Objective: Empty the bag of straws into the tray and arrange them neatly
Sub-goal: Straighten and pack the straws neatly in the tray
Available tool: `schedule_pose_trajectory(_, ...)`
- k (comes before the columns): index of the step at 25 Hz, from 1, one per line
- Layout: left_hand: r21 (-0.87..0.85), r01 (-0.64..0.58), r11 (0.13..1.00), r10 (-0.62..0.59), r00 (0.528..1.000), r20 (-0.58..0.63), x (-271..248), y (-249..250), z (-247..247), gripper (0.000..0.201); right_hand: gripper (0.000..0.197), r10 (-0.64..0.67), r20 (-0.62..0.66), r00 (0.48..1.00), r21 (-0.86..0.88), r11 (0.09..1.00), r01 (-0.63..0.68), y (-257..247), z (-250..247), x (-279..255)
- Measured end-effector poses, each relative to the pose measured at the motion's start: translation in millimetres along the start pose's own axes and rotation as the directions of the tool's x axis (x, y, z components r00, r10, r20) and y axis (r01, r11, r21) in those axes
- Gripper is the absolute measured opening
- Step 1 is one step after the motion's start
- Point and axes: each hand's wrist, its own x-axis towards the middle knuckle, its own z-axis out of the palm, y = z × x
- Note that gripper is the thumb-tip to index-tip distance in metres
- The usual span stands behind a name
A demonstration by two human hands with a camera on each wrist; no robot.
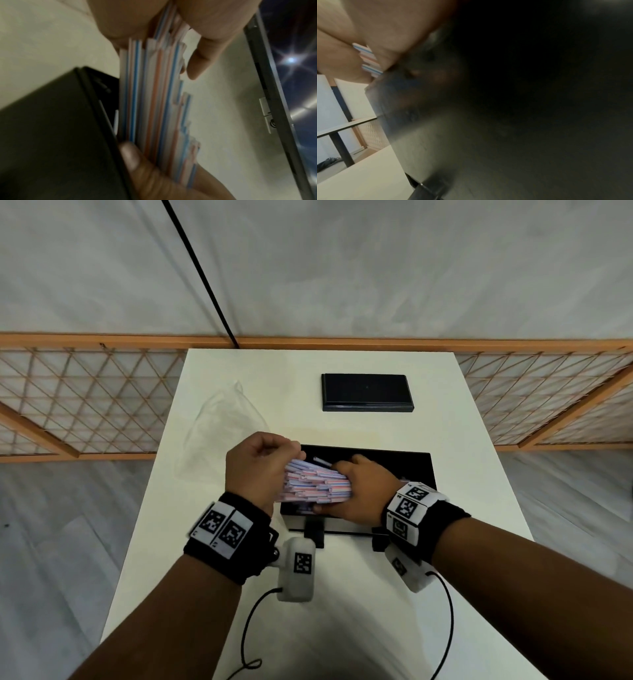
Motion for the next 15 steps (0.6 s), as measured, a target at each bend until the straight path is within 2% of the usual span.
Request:
schedule_pose_trajectory(2, 0.233, -0.081, 0.969, 0.100, 0.992, -0.070, -5.5, 5.7, -6.2, 0.014, 0.090, 0.002, 0.036, 0.999, 0.023, 1.000, -0.003, 0.6, -1.4, -2.2)
schedule_pose_trajectory(4, 0.476, -0.192, 0.858, 0.266, 0.960, -0.093, -10.6, 26.0, -11.3, 0.014, 0.086, 0.010, 0.058, 0.998, 0.026, 1.000, -0.011, -1.0, -6.2, -5.2)
schedule_pose_trajectory(5, 0.522, -0.239, 0.819, 0.327, 0.941, -0.083, -12.0, 38.7, -10.2, 0.015, 0.083, 0.019, 0.065, 0.998, 0.028, 0.999, -0.021, -1.6, -8.4, -5.1)
schedule_pose_trajectory(6, 0.475, -0.255, 0.842, 0.331, 0.940, -0.083, -13.7, 52.1, -4.9, 0.017, 0.082, 0.026, 0.072, 0.997, 0.043, 0.999, -0.029, -1.4, -10.1, -4.9)
schedule_pose_trajectory(7, 0.309, -0.207, 0.928, 0.242, 0.967, -0.082, -14.8, 63.0, 4.1, 0.018, 0.083, 0.030, 0.074, 0.997, 0.055, 0.998, -0.034, -2.6, -12.9, -5.6)
schedule_pose_trajectory(8, 0.069, -0.061, 0.996, 0.063, 0.998, -0.024, -17.4, 71.0, 16.3, 0.019, 0.085, 0.025, 0.080, 0.997, 0.067, 0.997, -0.030, -2.5, -13.6, -5.6)
schedule_pose_trajectory(9, -0.118, 0.159, 0.980, -0.150, 0.985, 0.080, -19.2, 73.9, 29.9, 0.019, 0.087, 0.025, 0.087, 0.996, 0.078, 0.996, -0.031, -1.7, -12.4, -4.5)
schedule_pose_trajectory(10, -0.200, 0.359, 0.912, -0.326, 0.928, 0.177, -18.7, 71.7, 41.3, 0.020, 0.089, 0.014, 0.093, 0.996, 0.072, 0.997, -0.021, -2.7, -13.2, -4.7)
schedule_pose_trajectory(11, -0.216, 0.476, 0.853, -0.430, 0.874, 0.229, -18.4, 68.5, 50.0, 0.022, 0.088, -0.010, 0.087, 0.996, 0.064, 0.998, 0.005, -3.0, -15.6, -4.8)
schedule_pose_trajectory(12, -0.217, 0.537, 0.815, -0.487, 0.838, 0.246, -16.6, 62.5, 56.2, 0.024, 0.084, -0.007, 0.100, 0.995, 0.057, 0.998, 0.001, -1.0, -13.2, -2.6)
schedule_pose_trajectory(14, -0.196, 0.572, 0.796, -0.527, 0.816, 0.240, -3.0, 47.2, 64.7, 0.034, 0.069, 0.001, 0.160, 0.987, 0.053, 0.999, -0.009, 2.3, -14.9, -2.0)
schedule_pose_trajectory(15, -0.164, 0.578, 0.800, -0.534, 0.809, 0.245, 3.8, 39.8, 67.6, 0.046, 0.061, -0.010, 0.177, 0.984, 0.046, 0.999, 0.002, 2.8, -11.8, -2.0)
